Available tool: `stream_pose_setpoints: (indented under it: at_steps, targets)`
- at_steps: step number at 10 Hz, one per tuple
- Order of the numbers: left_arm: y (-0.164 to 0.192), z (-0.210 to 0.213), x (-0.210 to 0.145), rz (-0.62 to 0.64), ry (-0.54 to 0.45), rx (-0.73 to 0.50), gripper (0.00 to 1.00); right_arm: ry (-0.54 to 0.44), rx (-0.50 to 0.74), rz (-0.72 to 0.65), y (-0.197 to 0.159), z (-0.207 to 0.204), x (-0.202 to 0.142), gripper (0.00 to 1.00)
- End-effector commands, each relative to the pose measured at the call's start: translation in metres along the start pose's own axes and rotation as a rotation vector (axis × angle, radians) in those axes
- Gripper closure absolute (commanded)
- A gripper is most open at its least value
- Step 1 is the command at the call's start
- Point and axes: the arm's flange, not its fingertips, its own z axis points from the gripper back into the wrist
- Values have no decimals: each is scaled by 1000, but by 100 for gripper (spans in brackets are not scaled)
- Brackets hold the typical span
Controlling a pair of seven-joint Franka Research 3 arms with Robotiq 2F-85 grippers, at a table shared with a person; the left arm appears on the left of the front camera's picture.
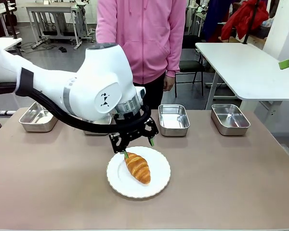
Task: Place the bread in the container.
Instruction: Place the Butter Roll into the Airtight Container indicated by the human.
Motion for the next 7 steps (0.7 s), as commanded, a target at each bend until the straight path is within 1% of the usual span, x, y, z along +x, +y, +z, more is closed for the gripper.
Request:
stream_pose_setpoints:
  at_steps: [1, 4, 7]
  targets:
    - [-10, -8, 4, 33, -4, 37, 0, -26, 17, 5, -1, 0, 1, 0]
    - [-6, -18, 1, 44, 10, 73, 0, -26, 17, 5, -1, 0, 1, 0]
    - [-2, -37, 2, 71, 43, 81, 0, -26, 17, 5, -1, 0, 1, 0]
